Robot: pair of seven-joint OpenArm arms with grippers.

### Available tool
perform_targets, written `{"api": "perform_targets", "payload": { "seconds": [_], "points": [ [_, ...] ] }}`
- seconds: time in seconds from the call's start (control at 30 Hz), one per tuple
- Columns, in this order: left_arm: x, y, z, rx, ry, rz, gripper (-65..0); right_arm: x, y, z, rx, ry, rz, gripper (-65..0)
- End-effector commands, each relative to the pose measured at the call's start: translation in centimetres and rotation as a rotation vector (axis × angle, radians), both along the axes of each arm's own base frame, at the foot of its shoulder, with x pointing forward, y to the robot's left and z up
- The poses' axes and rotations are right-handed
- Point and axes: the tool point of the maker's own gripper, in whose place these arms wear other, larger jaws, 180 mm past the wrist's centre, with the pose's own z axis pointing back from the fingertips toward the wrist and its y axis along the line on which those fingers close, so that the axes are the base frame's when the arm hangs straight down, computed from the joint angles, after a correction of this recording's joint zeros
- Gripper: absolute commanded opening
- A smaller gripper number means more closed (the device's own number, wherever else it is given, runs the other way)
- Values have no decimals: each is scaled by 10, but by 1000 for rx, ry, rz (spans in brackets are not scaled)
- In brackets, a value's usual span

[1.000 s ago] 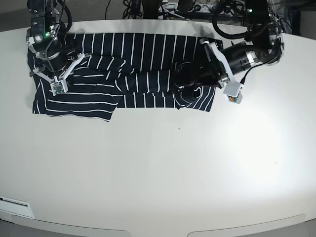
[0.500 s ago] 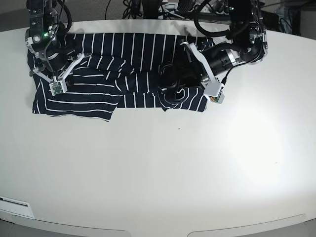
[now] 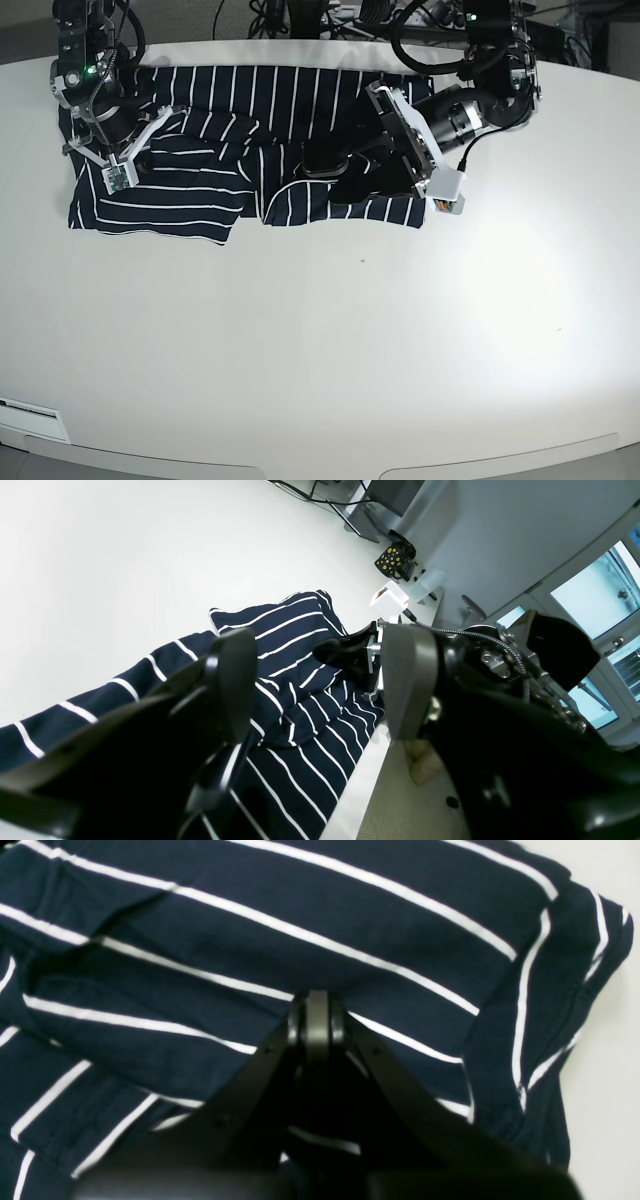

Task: Fold the T-shirt properly
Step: 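Lift the strip's end with the left gripper and fold it toward the right gripper, then press the folded end flat with the left gripper and release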

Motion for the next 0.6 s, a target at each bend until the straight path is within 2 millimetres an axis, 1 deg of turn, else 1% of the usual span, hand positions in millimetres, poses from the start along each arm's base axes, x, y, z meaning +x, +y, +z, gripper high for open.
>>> {"api": "perform_targets", "payload": {
  "seconds": [0.0, 0.03, 0.07, 0.1, 0.13, 0.23, 0.37, 0.4, 0.43, 0.5, 0.53, 0.57],
  "points": [
    [2, 1, 13, -36, -41, 10, -281, -9, 2, -4, 2, 46, 21, -632],
    [5, 4, 14, -39, -47, 24, -355, -9, 2, -4, 2, 46, 21, -632],
    [7, 9, 16, -39, -56, 41, -477, -9, 2, -4, 1, 46, 21, -632],
    [10, 14, 16, -36, -61, 62, -627, -9, 2, -4, 1, 47, 21, -632],
    [12, 21, 16, -29, -65, 84, -650, -9, 2, -4, 1, 47, 21, -632],
    [28, 52, 18, 14, -74, 218, -650, -9, 2, -4, 1, 46, 21, -633],
    [40, 97, 23, 108, -124, 376, -650, -9, 2, -4, 2, 45, 21, -633],
    [42, 108, 20, 156, -127, 407, -650, -9, 2, -4, 2, 46, 21, -633],
    [45, 118, 12, 218, -111, 441, -650, -9, 2, -4, 1, 46, 21, -633],
    [50, 135, -10, 306, -32, 498, -650, -9, 2, -4, 0, 49, 21, -633],
    [51, 136, -19, 325, -1, 501, -650, -9, 2, -4, 0, 49, 21, -633],
    [50, 133, -27, 337, 21, 481, -650, -9, 2, -4, 0, 48, 21, -633]
  ]
}}
